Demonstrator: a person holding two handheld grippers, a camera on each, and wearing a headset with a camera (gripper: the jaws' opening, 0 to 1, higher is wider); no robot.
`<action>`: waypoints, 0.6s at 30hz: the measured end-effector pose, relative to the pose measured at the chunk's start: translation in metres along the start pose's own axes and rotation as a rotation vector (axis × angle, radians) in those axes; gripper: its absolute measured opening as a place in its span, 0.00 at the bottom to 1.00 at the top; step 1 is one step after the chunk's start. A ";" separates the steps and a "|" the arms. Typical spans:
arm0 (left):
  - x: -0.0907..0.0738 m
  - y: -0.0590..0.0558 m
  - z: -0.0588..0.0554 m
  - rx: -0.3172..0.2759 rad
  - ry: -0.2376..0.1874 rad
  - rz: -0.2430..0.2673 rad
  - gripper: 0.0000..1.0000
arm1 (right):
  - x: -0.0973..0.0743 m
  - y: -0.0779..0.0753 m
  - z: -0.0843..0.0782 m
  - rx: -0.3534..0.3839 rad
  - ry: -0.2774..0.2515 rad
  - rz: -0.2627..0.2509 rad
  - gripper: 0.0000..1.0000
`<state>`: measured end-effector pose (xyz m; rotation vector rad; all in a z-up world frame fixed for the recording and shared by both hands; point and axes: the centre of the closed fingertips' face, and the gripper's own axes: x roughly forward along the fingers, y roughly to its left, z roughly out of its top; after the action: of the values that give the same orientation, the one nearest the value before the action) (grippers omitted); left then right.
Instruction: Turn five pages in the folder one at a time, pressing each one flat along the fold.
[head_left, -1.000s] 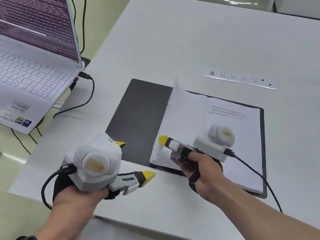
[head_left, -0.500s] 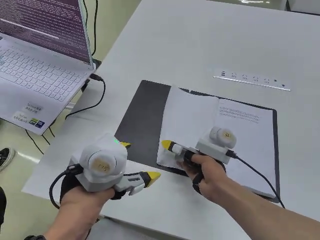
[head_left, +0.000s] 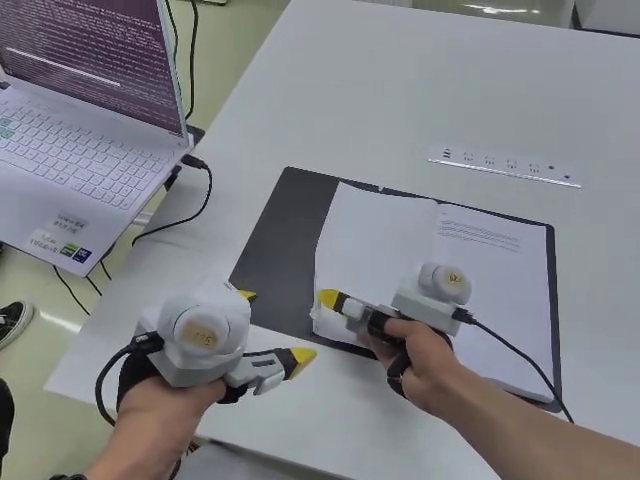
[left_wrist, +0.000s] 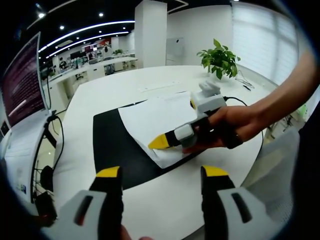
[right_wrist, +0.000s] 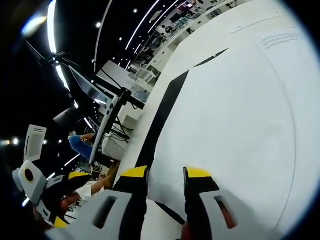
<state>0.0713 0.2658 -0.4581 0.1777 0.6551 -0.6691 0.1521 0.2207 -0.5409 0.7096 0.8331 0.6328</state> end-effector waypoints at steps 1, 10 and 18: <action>0.000 0.000 0.000 0.000 0.000 -0.001 0.63 | 0.000 0.000 0.000 0.003 -0.002 0.003 0.29; 0.009 0.003 0.005 -0.012 -0.002 -0.019 0.62 | -0.017 0.003 0.011 -0.011 -0.035 0.026 0.39; 0.020 0.007 0.008 -0.016 0.002 -0.039 0.56 | -0.043 0.000 0.024 -0.046 -0.081 0.019 0.39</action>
<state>0.0913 0.2578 -0.4642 0.1507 0.6669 -0.7010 0.1496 0.1814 -0.5109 0.6978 0.7360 0.6348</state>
